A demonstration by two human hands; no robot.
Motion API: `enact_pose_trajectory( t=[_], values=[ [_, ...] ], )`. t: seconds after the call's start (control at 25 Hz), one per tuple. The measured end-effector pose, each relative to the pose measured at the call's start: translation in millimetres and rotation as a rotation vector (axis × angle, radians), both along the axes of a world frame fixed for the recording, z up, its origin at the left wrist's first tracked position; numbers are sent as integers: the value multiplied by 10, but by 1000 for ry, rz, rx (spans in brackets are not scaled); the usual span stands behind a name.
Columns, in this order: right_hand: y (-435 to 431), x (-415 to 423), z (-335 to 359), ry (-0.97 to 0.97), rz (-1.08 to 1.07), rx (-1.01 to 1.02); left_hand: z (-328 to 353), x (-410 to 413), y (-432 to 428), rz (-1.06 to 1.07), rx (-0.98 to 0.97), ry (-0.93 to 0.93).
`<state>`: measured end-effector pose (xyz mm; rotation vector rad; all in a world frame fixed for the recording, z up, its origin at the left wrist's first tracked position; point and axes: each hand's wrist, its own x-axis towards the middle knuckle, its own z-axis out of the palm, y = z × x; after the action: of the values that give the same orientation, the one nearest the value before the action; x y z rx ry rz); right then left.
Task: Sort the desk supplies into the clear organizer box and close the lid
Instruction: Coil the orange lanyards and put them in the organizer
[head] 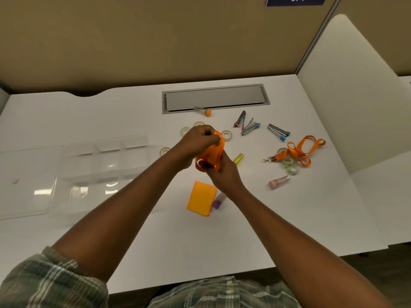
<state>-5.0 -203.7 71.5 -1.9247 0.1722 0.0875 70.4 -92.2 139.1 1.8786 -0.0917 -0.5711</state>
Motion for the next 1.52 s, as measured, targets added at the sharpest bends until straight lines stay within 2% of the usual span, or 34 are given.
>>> enact_pose_trajectory(
  t=[0.16,0.28,0.36,0.44,0.52,0.6,0.64,0.72,0.8,0.88,0.96,1.04,1.12,1.2,1.28,1.44,1.52],
  values=[
    [-223,30,53,131,-53,139,-54,-63,-89,195,-24,54],
    [-411,21,105,147,-68,24,-220,-203,-151,384,54,28],
    [-495,6,128,160,-136,-41,-339,-355,-264,504,19,113],
    [-520,-14,168,175,-148,-42,-446,-523,-442,525,-167,374],
    [-527,-30,214,178,-16,-199,-539,-651,-628,504,-471,646],
    [-586,-45,254,155,162,-494,-598,-711,-801,542,-707,714],
    [-640,-57,271,134,236,-595,-633,-712,-869,573,-731,696],
    [-817,-66,284,87,345,-641,-655,-692,-977,617,-697,648],
    [-1065,-54,276,48,392,-564,-670,-651,-1039,641,-611,624],
    [-1341,14,221,17,336,-408,-682,-620,-1068,632,-524,608],
    [-1672,122,81,-12,171,-379,-702,-620,-1091,632,-464,607],
    [-2043,240,-127,-34,-70,-495,-712,-655,-1115,638,-431,615],
    [-2414,357,-313,59,-231,-597,-730,-705,-1126,629,-408,620],
    [-2701,465,-438,234,-207,-632,-740,-761,-1120,613,-395,623],
    [-2874,550,-537,337,-96,-685,-745,-802,-1088,605,-371,617],
    [-2990,616,-590,291,-114,-831,-719,-860,-996,604,-344,602],
    [-3002,659,-462,239,-163,-781,-709,-884,-958,616,-348,601]
  ],
)
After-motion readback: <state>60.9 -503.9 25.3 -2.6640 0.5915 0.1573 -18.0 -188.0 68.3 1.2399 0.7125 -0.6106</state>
